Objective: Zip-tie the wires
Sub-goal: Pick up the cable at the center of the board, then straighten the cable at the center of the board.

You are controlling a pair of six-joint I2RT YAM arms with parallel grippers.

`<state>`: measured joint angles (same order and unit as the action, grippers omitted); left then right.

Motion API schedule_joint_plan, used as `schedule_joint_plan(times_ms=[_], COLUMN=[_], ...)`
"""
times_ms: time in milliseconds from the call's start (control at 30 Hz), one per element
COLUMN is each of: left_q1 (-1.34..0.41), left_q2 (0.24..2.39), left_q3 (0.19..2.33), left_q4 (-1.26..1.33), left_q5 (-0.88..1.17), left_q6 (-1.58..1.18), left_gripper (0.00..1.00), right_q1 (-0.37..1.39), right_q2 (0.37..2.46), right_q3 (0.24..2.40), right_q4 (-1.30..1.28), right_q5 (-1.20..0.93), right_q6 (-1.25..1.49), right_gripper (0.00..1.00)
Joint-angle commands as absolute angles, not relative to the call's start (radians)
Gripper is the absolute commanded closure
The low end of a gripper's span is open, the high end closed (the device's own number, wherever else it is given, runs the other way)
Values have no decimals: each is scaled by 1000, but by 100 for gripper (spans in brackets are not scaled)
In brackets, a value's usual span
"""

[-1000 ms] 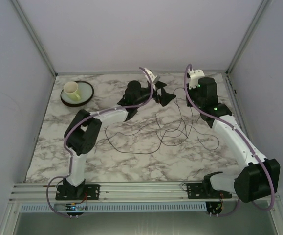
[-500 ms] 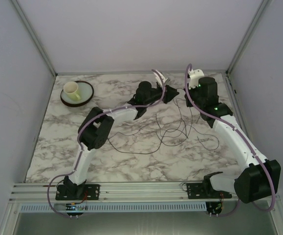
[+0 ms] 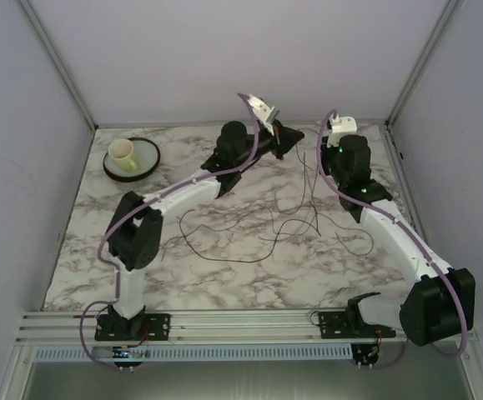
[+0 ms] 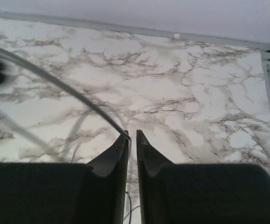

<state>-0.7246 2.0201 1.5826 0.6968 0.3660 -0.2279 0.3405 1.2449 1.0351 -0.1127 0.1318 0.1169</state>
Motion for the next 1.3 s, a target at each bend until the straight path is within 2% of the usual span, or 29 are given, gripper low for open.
schedule_joint_plan(times_ms=[0,167,300,367,533,667,800,967,1100,1267], left_q1=[-743,-748,-748,-748,-747,-747,-747,-747,-746,-746], left_q2=[1893,1843,1829,1840,1921,2010,2100,2170,2159,2091], left_q3=[1597,1604,1652,1697,1858,1998,2147,2298,2347,2342], left_q4=[623,596,537,492,353,273,207,167,152,120], left_q5=[348,330,294,288,248,213,187,162,173,203], left_q6=[-290,-354,-344,-325,-269,-232,-216,-215,-223,-241], left_gripper=[100,100,100,100,100,100,100,100,100,100], right_q1=[341,340,321,297,277,234,205,177,163,153], right_q2=[1242,1282,1320,1321,1218,1088,969,936,957,1029], right_q3=[955,879,855,851,837,826,853,949,947,897], right_q4=[161,361,437,445,344,194,50,-107,-85,75], right_q5=[231,313,393,367,328,268,188,62,-79,-96], right_q6=[182,196,181,197,204,218,225,216,242,292], right_gripper=[88,87,87,85,67,60,47,37,19,4])
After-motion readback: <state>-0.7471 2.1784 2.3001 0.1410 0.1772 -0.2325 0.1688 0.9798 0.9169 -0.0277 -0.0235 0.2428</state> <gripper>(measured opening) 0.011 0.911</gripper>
